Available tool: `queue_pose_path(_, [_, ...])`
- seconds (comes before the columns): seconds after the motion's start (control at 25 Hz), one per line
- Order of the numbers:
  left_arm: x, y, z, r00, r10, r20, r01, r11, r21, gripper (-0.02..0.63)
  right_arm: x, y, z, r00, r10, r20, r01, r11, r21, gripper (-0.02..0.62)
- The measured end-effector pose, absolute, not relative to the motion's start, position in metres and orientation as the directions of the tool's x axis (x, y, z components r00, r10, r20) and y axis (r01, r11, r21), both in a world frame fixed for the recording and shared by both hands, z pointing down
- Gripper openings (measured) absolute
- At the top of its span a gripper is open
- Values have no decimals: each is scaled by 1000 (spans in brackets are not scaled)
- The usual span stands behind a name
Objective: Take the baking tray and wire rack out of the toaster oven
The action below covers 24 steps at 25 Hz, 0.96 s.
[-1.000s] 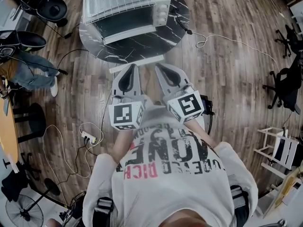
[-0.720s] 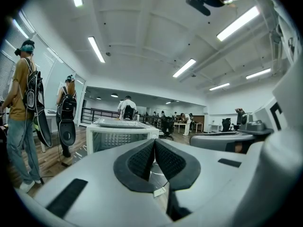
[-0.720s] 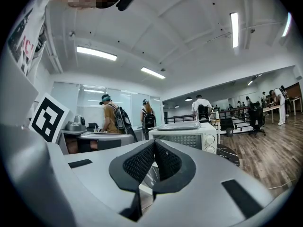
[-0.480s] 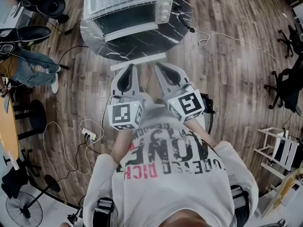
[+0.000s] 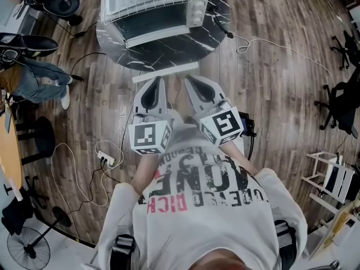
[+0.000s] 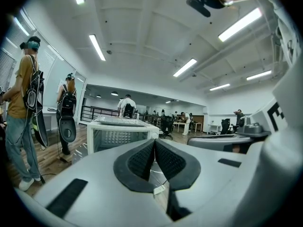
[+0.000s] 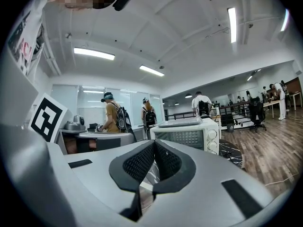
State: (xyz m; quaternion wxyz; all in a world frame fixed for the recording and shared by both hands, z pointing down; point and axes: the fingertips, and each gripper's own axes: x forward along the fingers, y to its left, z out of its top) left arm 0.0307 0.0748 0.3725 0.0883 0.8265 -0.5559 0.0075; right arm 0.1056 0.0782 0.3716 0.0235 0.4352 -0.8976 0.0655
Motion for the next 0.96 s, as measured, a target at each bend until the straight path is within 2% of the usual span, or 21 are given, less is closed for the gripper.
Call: queue_pose_path(0.96, [24, 71, 383, 392, -911, 125, -913, -369, 176, 5, 106, 76, 380, -601, -788, 132, -799, 589, -121, 2])
